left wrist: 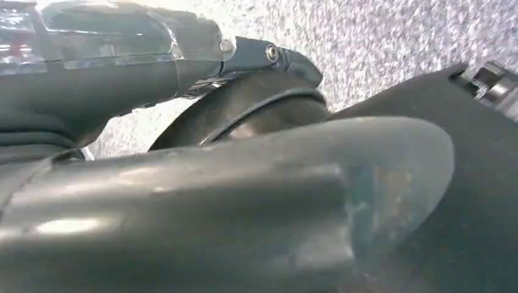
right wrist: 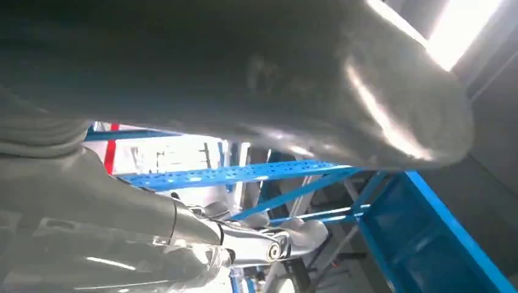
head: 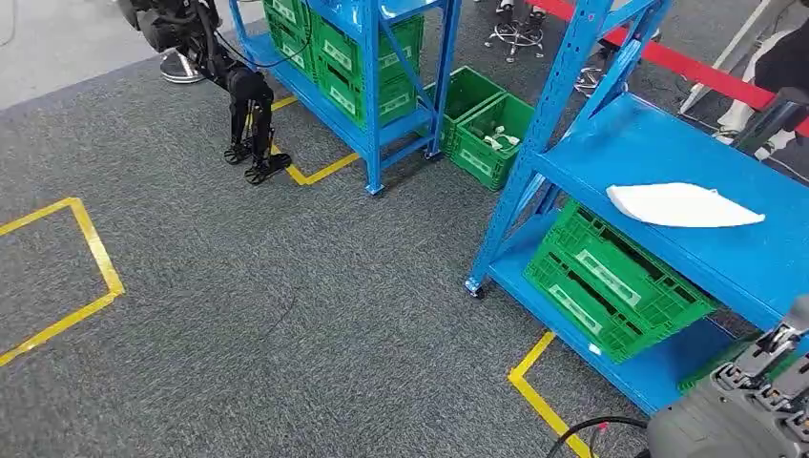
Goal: Take the parts from the cabinet and place them on the table.
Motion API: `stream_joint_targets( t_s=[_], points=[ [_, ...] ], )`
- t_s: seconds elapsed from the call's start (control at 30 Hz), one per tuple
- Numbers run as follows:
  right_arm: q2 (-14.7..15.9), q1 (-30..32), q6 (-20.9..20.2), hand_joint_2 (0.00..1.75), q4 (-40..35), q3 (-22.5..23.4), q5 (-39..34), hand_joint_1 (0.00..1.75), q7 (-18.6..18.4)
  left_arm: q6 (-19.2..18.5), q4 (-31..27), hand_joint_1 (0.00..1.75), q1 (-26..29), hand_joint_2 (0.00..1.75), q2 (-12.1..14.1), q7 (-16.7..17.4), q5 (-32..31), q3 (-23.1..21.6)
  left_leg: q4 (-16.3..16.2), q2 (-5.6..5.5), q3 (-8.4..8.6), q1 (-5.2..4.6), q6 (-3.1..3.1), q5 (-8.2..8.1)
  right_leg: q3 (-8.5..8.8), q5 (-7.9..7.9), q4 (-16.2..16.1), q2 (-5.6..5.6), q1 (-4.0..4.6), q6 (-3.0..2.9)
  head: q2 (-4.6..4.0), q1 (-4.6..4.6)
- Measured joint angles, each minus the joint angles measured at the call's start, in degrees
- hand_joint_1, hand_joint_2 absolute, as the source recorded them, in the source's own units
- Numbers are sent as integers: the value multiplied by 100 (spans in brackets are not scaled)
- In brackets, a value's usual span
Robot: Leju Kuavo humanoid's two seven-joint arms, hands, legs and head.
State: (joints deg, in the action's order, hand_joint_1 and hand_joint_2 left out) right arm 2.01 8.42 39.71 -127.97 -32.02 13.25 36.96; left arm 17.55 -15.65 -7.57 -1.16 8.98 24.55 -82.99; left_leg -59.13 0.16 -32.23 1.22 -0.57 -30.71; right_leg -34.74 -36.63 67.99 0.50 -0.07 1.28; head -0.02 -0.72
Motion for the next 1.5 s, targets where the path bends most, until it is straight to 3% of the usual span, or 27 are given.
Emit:
stream_joint_targets(
  t_s=[0.07, 0.1, 0.13, 0.2, 0.23, 0.3, 0.37, 0.4, 0.43, 0.47, 0.53, 0.57, 0.6, 0.63, 0.73, 0.8, 0.83, 0.87, 0.97, 1.13, 1.3, 1.5],
  points=[
    [0, 3, 0, 0, 2, 0, 0, 0, 0, -7, 2, 0, 14, 0, 9, 2, -7, 0, -1, 88, 19, -10, -6, -34, -471, -242, 817, -20, -11, 31, 0, 0],
    [2, 4, 0, 0, 2, 0, 0, 0, 0, -7, 2, 0, 20, 0, 9, 0, -7, 0, -1, 114, 43, -14, -3, -55, -541, -160, 869, -23, -16, 30, 0, 2],
    [2, 4, 0, 0, 2, 0, 2, 0, 2, -7, 2, 0, 20, 0, 11, 2, -9, 0, -1, 134, 81, -17, 6, -81, -474, 60, 677, -24, -17, 16, 0, 0],
    [2, 4, 0, 0, 0, 0, 7, 0, 2, -9, 0, 0, 14, 0, 7, 2, -22, 0, 0, 147, 185, -20, 31, -139, -55, 710, -306, -31, -10, -48, 0, 2],
    [2, 3, 0, 0, 0, 0, 7, 0, 2, -9, 0, 0, 12, 0, 4, 2, -26, 0, 11, 152, 191, -13, 47, -162, 115, 851, -726, -52, 1, -91, 0, 0],
    [0, -1, 0, 0, -2, 0, 13, 0, 2, -17, 0, 0, 2, 0, 0, 2, -33, 0, 8, 153, 173, -26, 116, -165, 203, 722, -883, -80, 58, -162, 0, -22],
    [0, 9, 0, 0, -2, 2, 15, 0, 2, -20, 0, 0, 2, 0, -13, 2, -42, 0, 50, 170, 190, -10, 174, -159, 182, 710, -880, -68, 77, -185, 0, -11],
    [0, 7, 0, 0, -4, 2, 15, 0, 2, -22, 0, 0, -9, 0, -13, 2, -42, 0, 73, 178, 241, -24, 220, -170, 227, 731, -965, -49, 59, -220, 0, -15],
    [-2, 9, 0, 0, -7, 0, 17, 0, 2, -22, 0, 0, -9, 0, -9, 2, -44, 0, 26, 99, 255, -6, 240, -241, 315, 760, -1046, -68, 22, -249, 0, -9],
    [-2, -2, 0, 0, -5, 0, 22, 0, 2, -22, -2, 0, -11, 0, -9, 2, -50, 0, -182, 10, 156, -15, 238, -379, 350, 767, -1080, -69, 17, -273, 0, 0],
    [-2, -2, 0, 0, -2, 0, 22, 0, 4, -20, 0, 0, -5, 0, -9, 2, -55, 0, -1087, -34, -346, -18, 254, -780, 351, 754, -1080, -67, 29, -301, 0, 39],
    [-2, 0, 0, 0, 0, 0, 22, 0, 2, -15, 2, 0, -15, 0, -2, 2, -55, 0, -1496, -34, -594, -23, 258, -902, 355, 746, -1079, -61, 41, -309, 0, 39],
    [-2, 0, 0, 0, 0, 0, 22, 0, 2, -13, 2, 0, -31, 0, 7, 2, -57, 2, -1659, -32, -725, -30, 252, -864, 365, 734, -1077, -48, 51, -320, 0, 39],
    [-2, 0, 0, 0, 0, 0, 20, 0, 4, -13, 2, 0, -34, 0, 15, 4, -57, 2, -1537, -29, -712, -31, 243, -675, 388, 723, -1076, -27, 61, -320, 0, 39],
    [-2, -2, 0, 0, 0, 0, 15, 0, 11, -22, 2, 0, -26, 0, 17, 9, -57, 0, -224, -50, -134, -37, 171, 172, 481, 650, -1048, 27, 73, -289, 0, 44],
    [0, -7, 0, 0, 0, 2, 15, 0, 22, -26, 0, 0, -29, 0, 24, 7, -59, 0, 26, -94, -10, -55, 122, 45, 441, 609, -997, 57, 97, -223, 0, 48],
    [-2, -16, 0, 0, 0, 0, 15, 0, 28, -31, 0, 0, -17, 0, 22, 7, -63, 0, 57, -94, -22, -58, 129, 74, 436, 607, -985, 54, 89, -222, 0, 37],
    [-2, -15, 0, 0, -2, 2, 24, 0, 31, -39, 0, 0, -3, 0, 20, 7, -68, 0, 50, -96, -16, -74, 128, 72, 436, 614, -1005, 55, 83, -274, 0, 39],
    [-2, -22, 0, 0, -2, 2, 39, 0, 37, -50, 0, 0, -1, 0, 15, 7, -81, 0, 50, -90, -14, -91, 105, 59, 453, 610, -1027, 55, 65, -267, 0, 37],
    [-2, -23, 0, 0, -2, 2, 39, 0, 42, -50, 0, 0, -1, 0, 9, 7, -90, 0, 50, -53, -8, -100, 63, 41, 469, 627, -1067, 71, 60, -234, 0, 37],
    [-2, -22, 0, 0, -2, 2, 37, 0, 48, -50, 0, 0, -1, 0, 9, 7, -94, 0, 48, -47, 0, -120, 40, 33, 473, 623, -1073, 78, 36, -149, 0, 37],
    [-2, -23, 0, 0, 0, 2, 4, 0, 70, -50, 0, 0, -2, 0, 9, 7, -127, 0, 49, -47, 13, -124, 38, 32, 480, 617, -1072, 78, 31, -136, 0, 37]
  ],
)
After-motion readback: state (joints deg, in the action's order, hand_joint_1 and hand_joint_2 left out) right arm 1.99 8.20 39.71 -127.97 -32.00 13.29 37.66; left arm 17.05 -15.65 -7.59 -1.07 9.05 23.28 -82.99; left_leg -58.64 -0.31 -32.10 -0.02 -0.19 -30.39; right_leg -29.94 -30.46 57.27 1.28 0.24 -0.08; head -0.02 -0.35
